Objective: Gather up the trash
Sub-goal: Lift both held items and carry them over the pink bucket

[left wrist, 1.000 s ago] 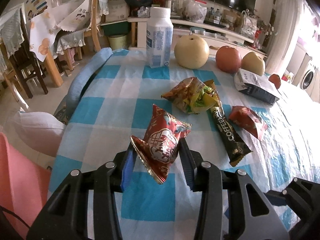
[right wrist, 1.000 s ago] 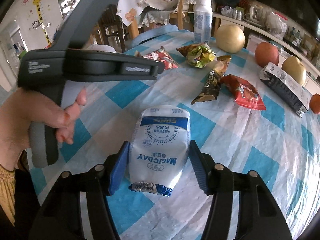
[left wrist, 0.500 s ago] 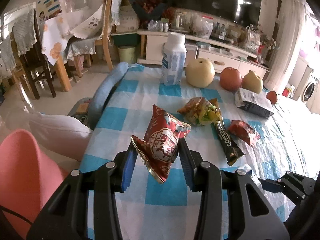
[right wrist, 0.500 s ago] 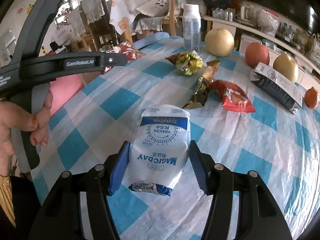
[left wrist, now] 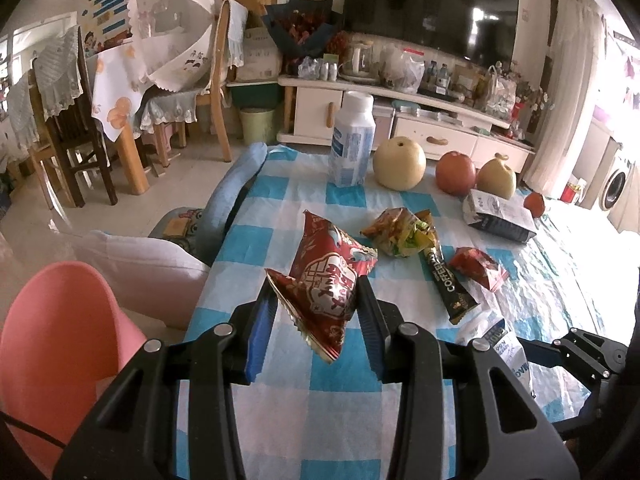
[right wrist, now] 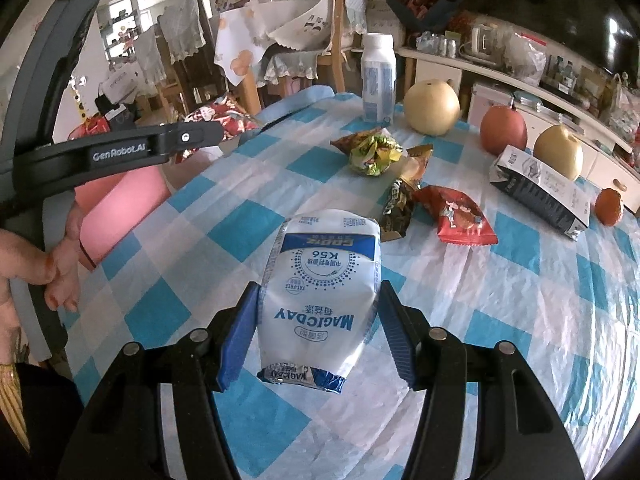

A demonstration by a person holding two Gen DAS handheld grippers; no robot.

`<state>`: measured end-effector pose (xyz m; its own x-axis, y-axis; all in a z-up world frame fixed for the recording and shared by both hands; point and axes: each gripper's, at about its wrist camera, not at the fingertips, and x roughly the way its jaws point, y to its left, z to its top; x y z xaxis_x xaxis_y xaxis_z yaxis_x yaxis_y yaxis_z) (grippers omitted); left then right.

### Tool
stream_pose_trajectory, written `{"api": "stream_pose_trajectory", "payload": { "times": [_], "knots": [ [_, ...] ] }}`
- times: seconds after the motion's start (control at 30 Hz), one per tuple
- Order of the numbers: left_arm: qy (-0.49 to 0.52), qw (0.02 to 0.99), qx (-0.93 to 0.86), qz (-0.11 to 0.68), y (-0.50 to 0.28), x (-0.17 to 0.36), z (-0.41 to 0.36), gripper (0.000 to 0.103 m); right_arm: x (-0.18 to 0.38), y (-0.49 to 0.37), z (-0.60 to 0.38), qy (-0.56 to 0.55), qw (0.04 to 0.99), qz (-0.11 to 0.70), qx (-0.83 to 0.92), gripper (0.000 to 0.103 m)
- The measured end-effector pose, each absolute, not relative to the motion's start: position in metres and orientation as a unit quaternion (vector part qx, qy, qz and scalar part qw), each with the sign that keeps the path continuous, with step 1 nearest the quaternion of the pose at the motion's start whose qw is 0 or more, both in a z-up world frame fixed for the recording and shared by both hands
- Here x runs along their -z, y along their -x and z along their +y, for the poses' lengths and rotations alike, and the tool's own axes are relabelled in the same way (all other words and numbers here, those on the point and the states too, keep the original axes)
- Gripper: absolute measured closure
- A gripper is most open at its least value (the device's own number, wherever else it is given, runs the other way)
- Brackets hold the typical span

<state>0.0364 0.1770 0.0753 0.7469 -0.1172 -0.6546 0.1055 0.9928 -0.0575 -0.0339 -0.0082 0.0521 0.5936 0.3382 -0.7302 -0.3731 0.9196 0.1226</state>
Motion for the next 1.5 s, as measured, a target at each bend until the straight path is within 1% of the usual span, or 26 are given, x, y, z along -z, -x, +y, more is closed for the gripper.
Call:
{"api": "stream_pose_trajectory", "payload": {
  "times": [0.5, 0.93, 1.2, 1.5],
  "knots": [
    [0.041, 0.947, 0.027, 0.317, -0.010, -0.101, 0.225, 0.061, -0.082, 0.043, 0.040, 0.007, 0.897, 0.379, -0.226, 0.043],
    [0.093, 0.949, -0.051, 0.298, 0.014, -0.113, 0.310, 0.061, -0.105, 0.040, 0.127, -0.005, 0.889, 0.366, -0.275, 0.043],
    [0.104, 0.940, -0.116, 0.304, 0.020, -0.107, 0.355, 0.061, -0.118, 0.037, 0.199, 0.025, 0.881, 0.354, -0.312, 0.043],
    [0.115, 0.932, -0.158, 0.307, 0.024, -0.103, 0.386, 0.061, -0.103, 0.027, 0.256, 0.071, 0.872, 0.359, -0.325, 0.043]
  ]
}}
